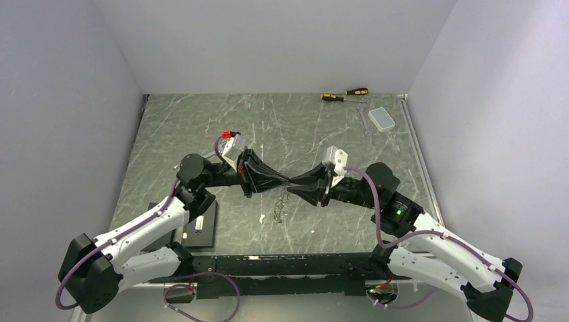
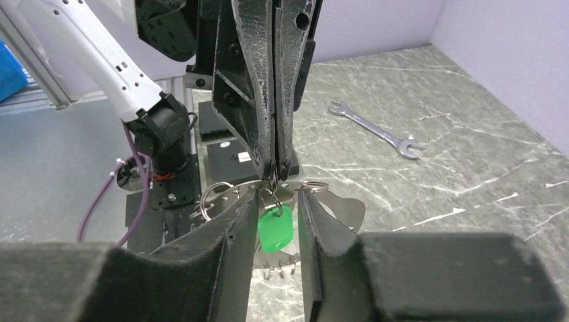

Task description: Put the keys on the keyring

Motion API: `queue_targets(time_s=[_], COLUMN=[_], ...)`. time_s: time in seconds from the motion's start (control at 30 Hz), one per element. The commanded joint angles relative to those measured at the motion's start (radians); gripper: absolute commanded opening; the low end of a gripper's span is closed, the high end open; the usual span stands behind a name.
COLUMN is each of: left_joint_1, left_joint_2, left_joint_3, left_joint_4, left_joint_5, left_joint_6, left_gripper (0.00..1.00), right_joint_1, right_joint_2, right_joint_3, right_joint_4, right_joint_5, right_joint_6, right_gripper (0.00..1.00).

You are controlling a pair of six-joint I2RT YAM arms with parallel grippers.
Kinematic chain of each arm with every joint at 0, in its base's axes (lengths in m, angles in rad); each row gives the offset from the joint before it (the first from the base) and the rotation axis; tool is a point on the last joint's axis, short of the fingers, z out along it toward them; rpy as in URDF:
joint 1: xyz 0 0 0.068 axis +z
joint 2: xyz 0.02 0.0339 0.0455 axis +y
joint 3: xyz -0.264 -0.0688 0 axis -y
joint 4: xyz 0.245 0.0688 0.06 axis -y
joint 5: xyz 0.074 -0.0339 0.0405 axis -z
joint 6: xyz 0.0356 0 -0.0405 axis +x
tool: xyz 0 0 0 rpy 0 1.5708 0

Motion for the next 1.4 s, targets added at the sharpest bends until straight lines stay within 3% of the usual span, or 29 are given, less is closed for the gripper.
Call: queue_targets(time_s=[0.0,0.3,0.77,1.23,1.37], left_joint_1=[-0.006,-0.007,-0.009,-0.012,-0.012], left_joint_2=[-0.015,-0.006,-0.001,0.010,0.008], left_joint_3=[0.007,0.009,0.009,-0.004,-0.004], left_joint_4=[0.077,0.100,0.099,0.127,0.115], left_joint_5=[0.011,0.006,0.007,0.013,0.013], left_joint_6=[-0.029,-0.036,-0.031,-0.040,-0.031], left_gripper=[0.00,0.00,0.00,0.00,0.00], right_joint_1=[0.004,0.004,0.004,0.004,0.004], right_joint_2=[0.006,0.025,0.025,0.037,0.038], right_joint_3=[0.035,0.037,0.042,0.049,0.051], right_joint_4=[0.078,0.079,0.099,0.106,0.102], right_joint_5=[-0.028,-0.045,-0.040,-0.037,-0.044], right_joint_6=[-0.009,-0.009,-0.009,-0.009,-0.009], right_gripper=[0.28,0.17,0.17,0.00,0.00])
